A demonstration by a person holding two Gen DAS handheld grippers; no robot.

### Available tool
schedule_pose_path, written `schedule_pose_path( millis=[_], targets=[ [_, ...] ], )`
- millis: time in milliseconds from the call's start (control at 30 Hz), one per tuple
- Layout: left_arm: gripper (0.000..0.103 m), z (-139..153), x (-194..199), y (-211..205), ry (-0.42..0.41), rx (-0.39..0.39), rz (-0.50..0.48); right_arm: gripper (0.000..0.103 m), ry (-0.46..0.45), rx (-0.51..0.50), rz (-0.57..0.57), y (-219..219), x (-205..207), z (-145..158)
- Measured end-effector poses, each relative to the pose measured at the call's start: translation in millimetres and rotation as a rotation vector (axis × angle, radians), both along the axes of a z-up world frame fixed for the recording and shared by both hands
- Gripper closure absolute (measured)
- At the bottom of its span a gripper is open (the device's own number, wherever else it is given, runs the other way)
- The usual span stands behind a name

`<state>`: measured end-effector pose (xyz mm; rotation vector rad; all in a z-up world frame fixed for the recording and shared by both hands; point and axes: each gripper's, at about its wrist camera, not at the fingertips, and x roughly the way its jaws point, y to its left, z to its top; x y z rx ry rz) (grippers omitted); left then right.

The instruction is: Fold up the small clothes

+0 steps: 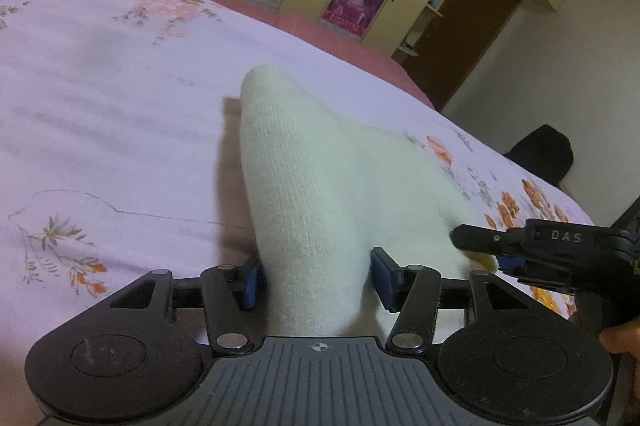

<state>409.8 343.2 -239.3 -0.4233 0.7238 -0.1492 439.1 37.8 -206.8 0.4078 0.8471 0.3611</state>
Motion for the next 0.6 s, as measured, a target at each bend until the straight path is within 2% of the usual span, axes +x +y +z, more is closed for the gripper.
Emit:
schedule_pose_path(
  millis=[133, 200, 333, 433, 600],
  targets=[
    [0.049, 24.7, -8.9, 9.8, -0.044, -0.012, 0.047, 0.070, -0.021, -0.044, -0.002, 7.2, -3.9, 13.3],
    [0.049, 36.3, -8.6, 14.3, -0.083, -0.011, 0.059, 0.071, -0.071, -0.052, -0.013, 6.6, -6.6, 28.3],
    [0.049, 47.6, 21.9, 6.4, -0.095, 0.017, 0.016, 0.072, -0.140, -0.106, 0.002, 22.8, 11.3, 48.8],
    [0.049, 40.5, 49.7, -3.0, -0.072, 0.063, 0.018, 0.073, -0.127, -0.138, 0.015, 39.3, 32.0, 46.2],
    [0.049, 25.6, 76.4, -2.0, -0.030, 0.118, 0.066, 0.075, -0.081, -0.223, 0.036, 61.2, 57.0, 20.8]
  ],
)
